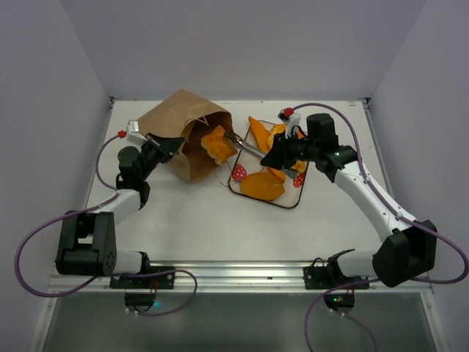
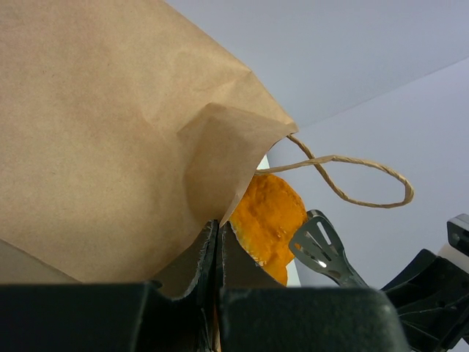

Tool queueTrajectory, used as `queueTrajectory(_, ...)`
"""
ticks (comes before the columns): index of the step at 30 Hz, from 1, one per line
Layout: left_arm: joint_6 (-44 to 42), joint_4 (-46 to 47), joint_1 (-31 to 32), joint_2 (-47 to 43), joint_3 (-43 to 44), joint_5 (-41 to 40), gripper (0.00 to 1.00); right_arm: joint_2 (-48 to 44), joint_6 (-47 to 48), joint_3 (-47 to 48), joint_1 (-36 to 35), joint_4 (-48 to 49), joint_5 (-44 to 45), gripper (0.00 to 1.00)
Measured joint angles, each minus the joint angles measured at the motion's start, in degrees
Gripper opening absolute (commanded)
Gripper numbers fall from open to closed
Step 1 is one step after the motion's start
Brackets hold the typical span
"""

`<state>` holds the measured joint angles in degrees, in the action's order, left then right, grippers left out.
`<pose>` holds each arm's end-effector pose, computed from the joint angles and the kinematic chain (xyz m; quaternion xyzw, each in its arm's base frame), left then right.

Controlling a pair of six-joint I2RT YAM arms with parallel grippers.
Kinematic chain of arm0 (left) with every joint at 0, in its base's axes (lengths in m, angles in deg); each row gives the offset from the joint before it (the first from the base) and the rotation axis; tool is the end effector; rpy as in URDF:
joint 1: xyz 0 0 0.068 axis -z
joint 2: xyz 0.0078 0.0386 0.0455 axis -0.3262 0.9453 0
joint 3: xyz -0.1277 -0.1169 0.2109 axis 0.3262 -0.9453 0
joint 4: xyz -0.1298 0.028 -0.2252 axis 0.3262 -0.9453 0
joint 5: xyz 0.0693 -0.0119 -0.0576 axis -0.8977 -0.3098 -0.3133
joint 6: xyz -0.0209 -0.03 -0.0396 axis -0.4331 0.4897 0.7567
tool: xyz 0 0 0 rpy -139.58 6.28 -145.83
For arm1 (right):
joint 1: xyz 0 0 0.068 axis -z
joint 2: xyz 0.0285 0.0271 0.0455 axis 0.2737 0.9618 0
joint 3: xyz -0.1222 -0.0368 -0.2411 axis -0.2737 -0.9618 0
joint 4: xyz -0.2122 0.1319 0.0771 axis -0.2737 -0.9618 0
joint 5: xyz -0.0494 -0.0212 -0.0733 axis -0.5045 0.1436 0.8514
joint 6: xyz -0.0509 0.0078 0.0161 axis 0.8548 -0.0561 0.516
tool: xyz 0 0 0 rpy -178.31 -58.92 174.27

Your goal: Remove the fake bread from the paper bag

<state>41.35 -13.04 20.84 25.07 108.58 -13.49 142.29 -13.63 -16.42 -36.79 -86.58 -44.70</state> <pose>0.2824 -0.0232 0.2312 -0.2170 0.6805 -0.4789 0.5104 0.2688 0.1241 0.3281 -0.2308 0.8219 0.3656 0.3709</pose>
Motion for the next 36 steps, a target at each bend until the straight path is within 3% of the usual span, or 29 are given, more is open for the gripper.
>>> queueTrajectory(24,-3.1,-1.5,-0.3,4.8,5.1,-1.5,0.02,-3.9,2.1,-1.2,4.0,-3.2,-2.4,0.00)
queueTrajectory(36,-4.5,-2.2,-1.2,5.4,5.5,-1.7,0.02,-5.4,4.5,-3.8,10.1,-5.2,-4.3,0.00)
